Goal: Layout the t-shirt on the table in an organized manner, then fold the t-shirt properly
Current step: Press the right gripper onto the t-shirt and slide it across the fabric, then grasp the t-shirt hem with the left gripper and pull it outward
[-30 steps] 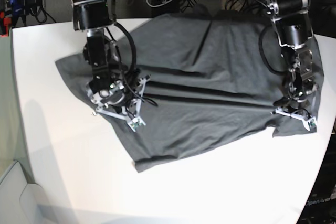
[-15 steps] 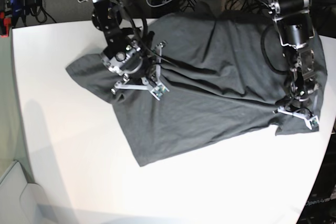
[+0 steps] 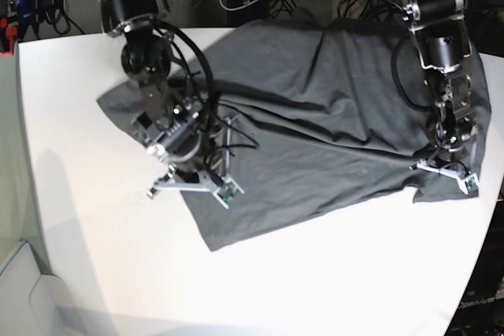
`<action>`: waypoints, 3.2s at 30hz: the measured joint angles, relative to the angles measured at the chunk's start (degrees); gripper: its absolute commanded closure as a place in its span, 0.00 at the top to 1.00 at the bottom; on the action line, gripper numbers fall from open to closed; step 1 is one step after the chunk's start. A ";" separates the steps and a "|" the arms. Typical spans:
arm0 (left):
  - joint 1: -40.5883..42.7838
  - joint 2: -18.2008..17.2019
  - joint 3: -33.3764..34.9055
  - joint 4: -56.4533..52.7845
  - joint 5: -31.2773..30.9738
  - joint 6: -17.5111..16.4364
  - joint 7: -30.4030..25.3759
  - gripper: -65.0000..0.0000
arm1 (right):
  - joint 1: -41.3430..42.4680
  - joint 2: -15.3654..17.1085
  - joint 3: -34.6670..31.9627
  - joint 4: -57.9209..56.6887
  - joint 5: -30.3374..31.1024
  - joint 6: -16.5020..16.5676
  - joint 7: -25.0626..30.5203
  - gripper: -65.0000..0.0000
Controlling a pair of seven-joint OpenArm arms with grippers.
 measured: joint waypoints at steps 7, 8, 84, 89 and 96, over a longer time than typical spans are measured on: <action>0.02 -0.13 0.11 -0.02 0.04 0.02 0.17 0.00 | 10.64 -4.28 -0.09 -19.12 0.02 0.26 2.43 0.00; 0.02 -0.17 0.11 0.00 0.02 0.00 -0.07 0.00 | 12.24 -5.09 0.02 -22.67 0.07 0.22 3.96 0.00; 18.25 3.39 -11.69 31.08 0.48 0.55 28.22 0.00 | 14.80 -2.36 -0.11 -31.61 -0.02 -18.14 17.27 0.00; 15.02 2.27 -11.63 23.98 0.44 0.63 24.39 0.00 | 14.80 -1.88 -0.24 -31.58 0.24 -18.14 16.33 0.00; 9.88 0.37 -11.63 13.25 0.74 0.68 15.13 0.00 | 14.86 0.70 0.02 -31.61 0.02 -18.14 14.97 0.00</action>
